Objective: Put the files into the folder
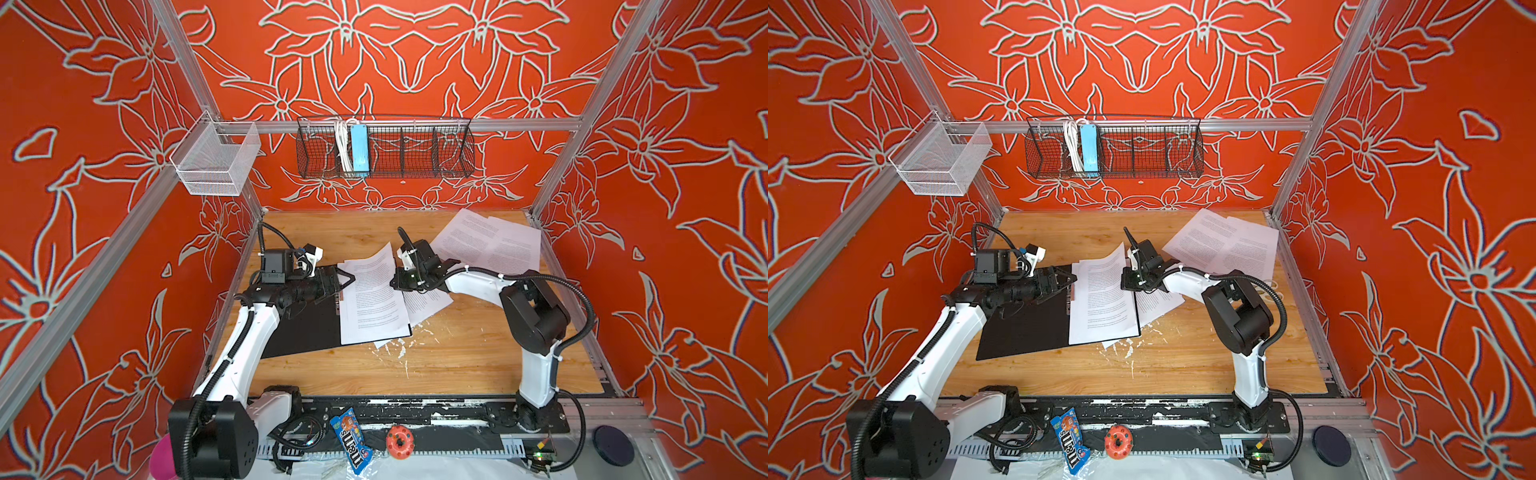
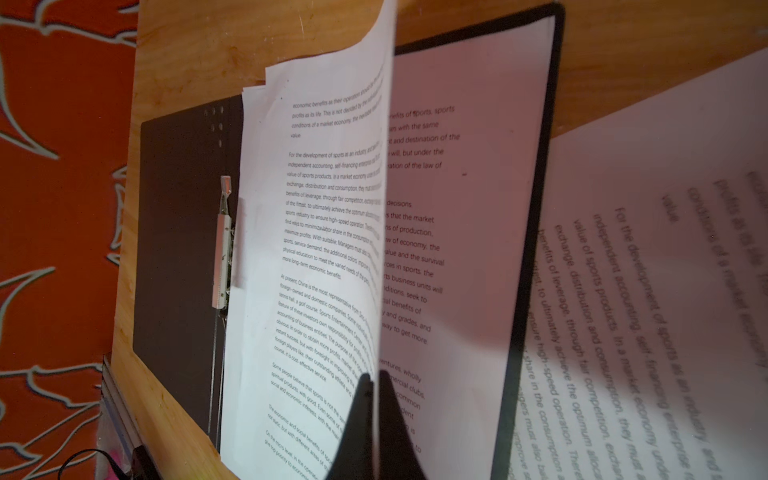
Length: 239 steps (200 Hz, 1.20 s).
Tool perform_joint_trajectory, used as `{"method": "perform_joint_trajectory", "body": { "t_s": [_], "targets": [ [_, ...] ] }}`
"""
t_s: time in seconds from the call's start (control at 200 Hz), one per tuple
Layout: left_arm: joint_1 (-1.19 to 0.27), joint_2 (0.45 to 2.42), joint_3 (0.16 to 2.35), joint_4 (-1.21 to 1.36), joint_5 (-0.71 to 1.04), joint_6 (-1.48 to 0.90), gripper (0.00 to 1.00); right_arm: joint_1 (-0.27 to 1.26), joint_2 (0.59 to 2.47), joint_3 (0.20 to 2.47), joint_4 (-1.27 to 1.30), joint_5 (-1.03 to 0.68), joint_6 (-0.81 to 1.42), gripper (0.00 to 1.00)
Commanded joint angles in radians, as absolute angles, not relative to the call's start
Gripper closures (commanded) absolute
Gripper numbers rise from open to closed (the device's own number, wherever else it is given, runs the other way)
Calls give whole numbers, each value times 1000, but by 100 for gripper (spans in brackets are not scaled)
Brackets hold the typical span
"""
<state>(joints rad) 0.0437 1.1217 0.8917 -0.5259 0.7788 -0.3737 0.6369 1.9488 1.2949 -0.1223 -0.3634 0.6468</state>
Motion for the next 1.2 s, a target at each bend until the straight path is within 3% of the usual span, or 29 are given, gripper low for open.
{"method": "perform_joint_trajectory", "body": {
  "t_s": [0.0, 1.191],
  "targets": [
    [40, 1117, 919, -550, 747, -353, 2, 648, 1963, 1327, -107, -362, 673, 100],
    [41, 1123, 923, -554, 741, -352, 2, 685, 1997, 1355, -116, -379, 681, 100]
  ]
}}
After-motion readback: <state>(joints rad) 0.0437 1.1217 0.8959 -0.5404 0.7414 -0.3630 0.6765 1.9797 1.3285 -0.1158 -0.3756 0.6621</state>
